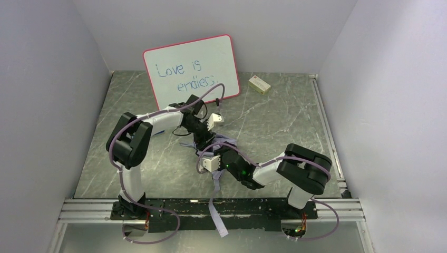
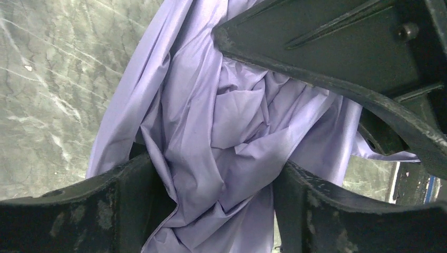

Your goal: Put away the umbrella

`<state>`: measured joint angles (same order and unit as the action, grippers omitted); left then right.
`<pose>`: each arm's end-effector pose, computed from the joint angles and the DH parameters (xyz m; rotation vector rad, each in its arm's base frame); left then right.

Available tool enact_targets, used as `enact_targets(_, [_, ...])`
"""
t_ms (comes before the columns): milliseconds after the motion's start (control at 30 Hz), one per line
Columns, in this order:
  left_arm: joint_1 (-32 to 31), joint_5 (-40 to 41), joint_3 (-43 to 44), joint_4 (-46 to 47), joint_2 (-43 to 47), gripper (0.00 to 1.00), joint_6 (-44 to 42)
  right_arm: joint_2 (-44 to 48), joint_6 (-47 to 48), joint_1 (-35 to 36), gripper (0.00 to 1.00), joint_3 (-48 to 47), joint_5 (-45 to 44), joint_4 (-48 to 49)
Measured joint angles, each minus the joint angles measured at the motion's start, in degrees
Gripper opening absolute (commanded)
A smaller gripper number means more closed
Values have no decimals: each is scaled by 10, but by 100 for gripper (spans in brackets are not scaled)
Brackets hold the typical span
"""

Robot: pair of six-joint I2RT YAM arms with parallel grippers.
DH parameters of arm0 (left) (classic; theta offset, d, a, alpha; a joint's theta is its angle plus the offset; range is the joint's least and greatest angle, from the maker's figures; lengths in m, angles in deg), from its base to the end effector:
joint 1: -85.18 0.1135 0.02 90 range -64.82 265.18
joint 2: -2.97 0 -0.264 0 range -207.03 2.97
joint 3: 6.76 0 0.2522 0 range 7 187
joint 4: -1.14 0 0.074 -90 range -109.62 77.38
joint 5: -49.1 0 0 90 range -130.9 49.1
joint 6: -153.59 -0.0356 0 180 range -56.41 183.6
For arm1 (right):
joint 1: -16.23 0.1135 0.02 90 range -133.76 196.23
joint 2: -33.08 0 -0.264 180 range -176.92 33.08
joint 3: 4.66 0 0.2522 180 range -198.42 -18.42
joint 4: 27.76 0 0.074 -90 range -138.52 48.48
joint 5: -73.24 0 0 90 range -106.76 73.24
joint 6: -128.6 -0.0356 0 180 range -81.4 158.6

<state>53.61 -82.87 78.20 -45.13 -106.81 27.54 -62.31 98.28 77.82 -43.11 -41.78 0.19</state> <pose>0.3035 -0.2144 0.1610 1.5976 2.0846 -0.9875 0.1442 0.2350 0.1135 -1.6434 1.2300 -0.4316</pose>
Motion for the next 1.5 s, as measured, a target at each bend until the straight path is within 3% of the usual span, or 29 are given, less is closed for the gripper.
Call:
enact_targets(167, [-5,18,5,0,-8,53,-16,1,1,0,8,0,2,-2])
enact_targets(367, [-22,34,10,-7,-16,20,-43,2,-1,0,10,0,0,-9])
enact_targets(467, [-33,46,10,-9,-12,8,-57,10,-2,-2,25,0,-3,-24])
enact_targets(633, [-47,53,6,-10,-5,5,-70,48,-10,-5,57,4,11,-72])
enact_targets(767, [-50,65,-1,0,2,5,-66,111,-46,-4,67,11,31,-114])
enact_targets(1067, [-64,128,-31,45,30,5,-51,300,-182,-4,66,9,77,-212])
enact_targets(1200, [-65,162,-35,75,32,5,-44,381,-308,-3,63,-1,91,-255])
enact_targets(1500, [-65,257,-45,174,27,5,-49,487,-699,-3,57,-7,54,-349])
